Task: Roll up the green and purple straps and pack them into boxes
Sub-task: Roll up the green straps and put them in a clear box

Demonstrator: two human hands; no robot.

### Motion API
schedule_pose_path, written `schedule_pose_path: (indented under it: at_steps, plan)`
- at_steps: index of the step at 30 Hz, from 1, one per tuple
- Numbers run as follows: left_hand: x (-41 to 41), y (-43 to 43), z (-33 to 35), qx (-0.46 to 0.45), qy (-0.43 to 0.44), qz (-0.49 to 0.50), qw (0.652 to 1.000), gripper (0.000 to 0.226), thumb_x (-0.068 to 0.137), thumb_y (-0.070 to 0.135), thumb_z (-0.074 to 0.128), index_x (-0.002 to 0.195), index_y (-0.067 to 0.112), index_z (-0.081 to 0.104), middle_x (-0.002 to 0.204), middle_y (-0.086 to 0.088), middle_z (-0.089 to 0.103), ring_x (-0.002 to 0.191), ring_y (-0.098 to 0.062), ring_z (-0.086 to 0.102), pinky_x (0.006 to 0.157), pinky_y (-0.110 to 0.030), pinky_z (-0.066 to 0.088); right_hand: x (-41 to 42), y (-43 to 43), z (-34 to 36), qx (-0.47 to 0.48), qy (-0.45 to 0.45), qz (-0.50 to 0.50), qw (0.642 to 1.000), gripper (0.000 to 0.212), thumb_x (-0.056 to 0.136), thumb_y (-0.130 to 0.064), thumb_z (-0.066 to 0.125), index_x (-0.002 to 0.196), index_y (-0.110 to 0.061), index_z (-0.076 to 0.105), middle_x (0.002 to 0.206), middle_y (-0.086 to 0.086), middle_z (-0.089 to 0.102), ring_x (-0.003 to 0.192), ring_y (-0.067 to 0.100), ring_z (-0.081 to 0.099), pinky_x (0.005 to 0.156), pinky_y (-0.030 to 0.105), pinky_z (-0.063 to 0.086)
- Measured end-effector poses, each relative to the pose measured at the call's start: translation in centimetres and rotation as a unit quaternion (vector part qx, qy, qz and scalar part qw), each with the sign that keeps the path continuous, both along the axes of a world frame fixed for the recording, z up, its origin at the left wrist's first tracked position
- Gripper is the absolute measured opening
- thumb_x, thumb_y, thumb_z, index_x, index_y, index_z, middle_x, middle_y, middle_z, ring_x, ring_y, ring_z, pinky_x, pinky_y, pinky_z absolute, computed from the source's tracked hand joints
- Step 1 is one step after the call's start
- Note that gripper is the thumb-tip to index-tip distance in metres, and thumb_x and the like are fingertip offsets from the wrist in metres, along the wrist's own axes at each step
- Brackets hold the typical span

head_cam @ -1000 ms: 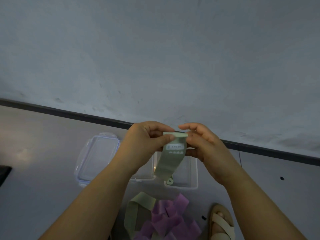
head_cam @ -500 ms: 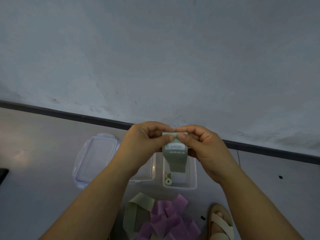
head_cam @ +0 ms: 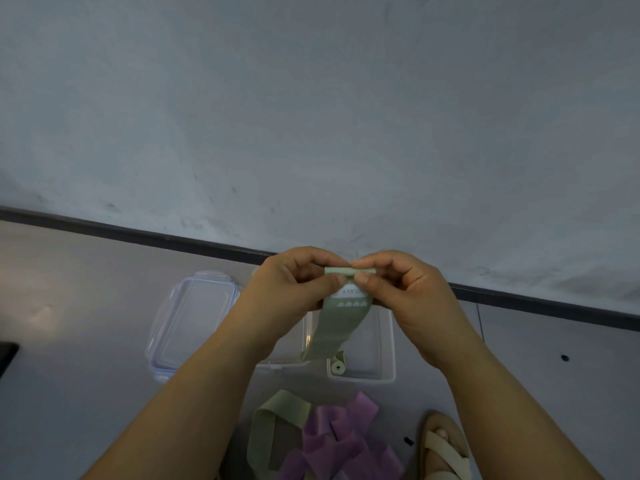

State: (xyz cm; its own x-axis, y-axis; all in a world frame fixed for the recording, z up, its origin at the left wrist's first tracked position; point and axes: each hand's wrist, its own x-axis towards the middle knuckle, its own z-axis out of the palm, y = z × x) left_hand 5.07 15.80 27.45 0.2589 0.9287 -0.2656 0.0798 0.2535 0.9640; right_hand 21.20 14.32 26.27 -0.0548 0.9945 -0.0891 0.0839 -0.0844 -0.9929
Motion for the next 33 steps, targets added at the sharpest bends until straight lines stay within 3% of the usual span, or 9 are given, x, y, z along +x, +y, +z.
schedule_pose_path:
  at_steps: [4,6,7,9,11,13,16,21,33]
  plan:
    - [0.04,0.04,-0.11,0.008,0.005,0.023,1.000,0.004,0.079,0.012,0.069,0.082,0.013,0.071,0.089,-0.027,0.068,0.083,-0.036,0.066,0.082,-0.046,0.054,-0.08,-0.25,-0.16,0.055,-0.062,0.017,0.996,0.022,0.081,-0.010,0.065,0.082,-0.032,0.067,0.081,-0.015,0.068,0.080,0.005,0.064,0.075,0.020,0.054]
    - [0.07,0.11,-0.21,0.026,0.025,0.028,0.999,0.004,0.077,0.014,0.072,0.081,0.016,0.073,0.089,-0.028,0.066,0.085,-0.042,0.063,0.082,-0.050,0.053,-0.05,-0.25,-0.23,0.060,-0.059,0.018,0.996,0.024,0.081,-0.009,0.065,0.081,-0.033,0.068,0.082,-0.011,0.069,0.080,0.010,0.064,0.076,0.023,0.055]
    - [0.06,0.14,-0.33,0.033,0.030,0.030,0.999,0.006,0.076,0.014,0.073,0.081,0.017,0.073,0.086,-0.028,0.066,0.081,-0.040,0.063,0.080,-0.047,0.054,-0.02,-0.23,-0.30,0.057,-0.052,0.018,0.997,0.024,0.081,-0.009,0.066,0.081,-0.033,0.068,0.083,-0.006,0.069,0.081,0.016,0.064,0.076,0.025,0.055]
    - [0.00,0.18,-0.61,0.044,0.033,0.035,0.998,0.008,0.075,0.012,0.074,0.081,0.018,0.073,0.069,-0.010,0.068,0.067,-0.018,0.063,0.070,-0.030,0.056,-0.03,-0.21,-0.36,0.045,-0.036,0.021,0.998,0.024,0.080,-0.008,0.065,0.082,-0.033,0.068,0.083,0.001,0.068,0.082,0.021,0.064,0.076,0.028,0.056]
    - [0.00,0.20,-0.60,0.055,0.033,0.039,0.997,0.011,0.074,0.008,0.074,0.080,0.018,0.072,0.057,0.010,0.064,0.059,-0.001,0.059,0.062,-0.015,0.051,-0.09,-0.16,-0.40,0.025,-0.012,0.026,0.999,0.016,0.078,-0.018,0.065,0.089,-0.029,0.065,0.079,-0.006,0.067,0.078,0.012,0.065,0.075,0.025,0.056]
    - [-0.01,0.23,-0.57,0.063,0.036,0.041,0.997,0.014,0.073,0.008,0.074,0.076,0.021,0.072,0.053,0.014,0.060,0.055,0.000,0.055,0.061,-0.012,0.049,-0.19,-0.13,-0.45,0.000,0.006,0.024,1.000,0.024,0.073,-0.032,0.061,0.096,-0.027,0.062,0.077,-0.012,0.067,0.079,0.007,0.066,0.075,0.024,0.056]
    - [-0.08,0.27,-0.54,0.073,0.040,0.037,0.996,0.017,0.073,0.007,0.074,0.075,0.023,0.071,0.054,0.015,0.061,0.056,0.001,0.055,0.061,-0.012,0.049,-0.35,0.00,-0.49,-0.011,0.008,0.016,1.000,0.028,0.071,-0.038,0.057,0.092,-0.021,0.065,0.078,-0.009,0.070,0.077,0.006,0.067,0.071,0.021,0.055]
    - [-0.11,0.28,-0.61,0.063,0.016,0.038,0.997,0.021,0.073,0.002,0.072,0.085,0.020,0.070,0.074,0.001,0.072,0.071,-0.010,0.068,0.071,-0.021,0.056,-0.36,0.13,-0.49,-0.010,0.005,0.008,1.000,0.007,0.083,-0.018,0.060,0.083,-0.019,0.067,0.070,-0.006,0.069,0.068,0.005,0.065,0.064,0.017,0.054]
    - [-0.28,0.30,-0.44,0.026,0.028,0.013,0.999,0.010,0.077,0.014,0.072,0.085,0.019,0.072,0.085,-0.014,0.073,0.085,-0.029,0.069,0.081,-0.040,0.057,-0.07,0.12,-0.47,0.009,0.006,0.007,1.000,0.018,0.079,-0.009,0.064,0.084,-0.026,0.065,0.074,-0.016,0.069,0.075,0.000,0.064,0.069,0.015,0.053]
